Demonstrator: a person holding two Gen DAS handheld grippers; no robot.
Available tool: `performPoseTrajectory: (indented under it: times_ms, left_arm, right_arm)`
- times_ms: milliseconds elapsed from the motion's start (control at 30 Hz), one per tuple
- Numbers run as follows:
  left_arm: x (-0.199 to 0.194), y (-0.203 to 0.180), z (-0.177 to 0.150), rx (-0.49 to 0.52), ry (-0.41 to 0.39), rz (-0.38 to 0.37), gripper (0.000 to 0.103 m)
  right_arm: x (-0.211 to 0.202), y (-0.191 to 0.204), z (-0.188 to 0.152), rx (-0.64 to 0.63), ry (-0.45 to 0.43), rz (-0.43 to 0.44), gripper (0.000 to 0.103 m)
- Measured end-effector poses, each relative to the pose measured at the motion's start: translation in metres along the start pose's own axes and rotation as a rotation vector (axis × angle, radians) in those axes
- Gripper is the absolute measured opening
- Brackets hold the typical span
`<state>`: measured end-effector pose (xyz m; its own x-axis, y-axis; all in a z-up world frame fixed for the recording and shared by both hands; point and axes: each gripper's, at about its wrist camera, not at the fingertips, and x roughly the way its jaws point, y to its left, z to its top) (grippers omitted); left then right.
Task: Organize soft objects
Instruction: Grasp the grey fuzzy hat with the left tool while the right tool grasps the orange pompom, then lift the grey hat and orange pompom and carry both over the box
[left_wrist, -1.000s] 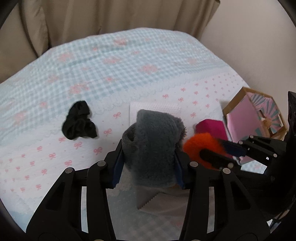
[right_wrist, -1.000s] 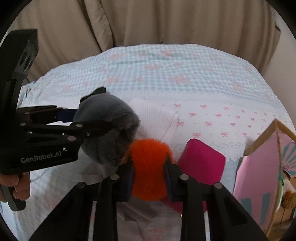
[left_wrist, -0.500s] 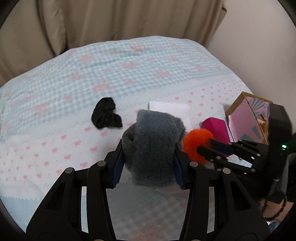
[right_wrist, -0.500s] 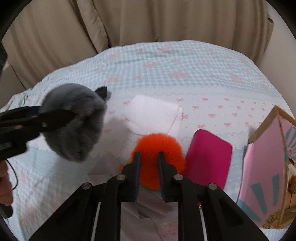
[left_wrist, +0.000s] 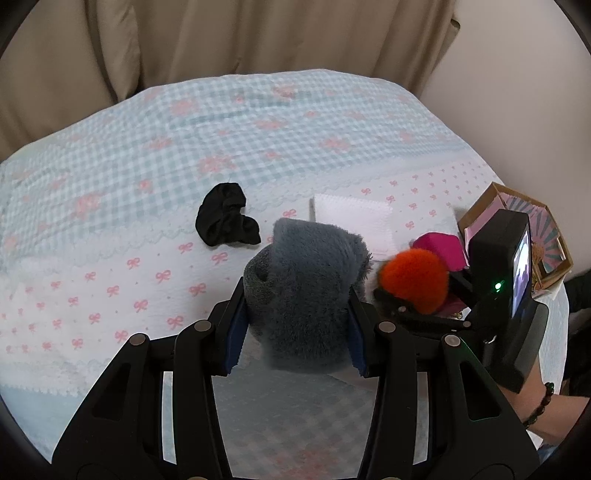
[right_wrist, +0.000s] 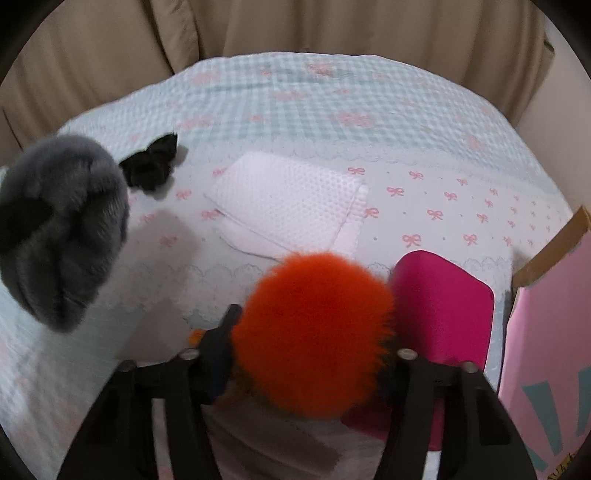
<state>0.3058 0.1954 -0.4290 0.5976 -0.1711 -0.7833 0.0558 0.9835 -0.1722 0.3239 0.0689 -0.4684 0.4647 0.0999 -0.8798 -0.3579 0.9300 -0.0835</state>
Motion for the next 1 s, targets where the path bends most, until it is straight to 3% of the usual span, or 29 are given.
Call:
performPoseTrajectory:
  times_ms: [133, 433, 700, 1000]
  left_arm:
    - [0.003, 0.001, 0.000, 0.005, 0.005, 0.000, 0.042]
    - [-0.017, -0.006, 0.015, 0.005, -0.005, -0.006, 0.042]
    - [-0.082, -0.042, 0.047, 0.039, -0.057, -0.004, 0.042]
    - [-0.157, -0.121, 0.081, 0.073, -0.108, -0.058, 0.042]
  right_arm:
    - [-0.002, -0.009, 0.000, 0.047, -0.021, 0.007, 0.035]
    - [-0.050, -0.013, 0.010, 0.109, -0.079, 0.037, 0.034]
    - [-0.155, -0.021, 0.031, 0.174, -0.183, 0.052, 0.034]
    - [-0.279, -0.058, 0.032, 0.246, -0.268, -0.004, 0.034]
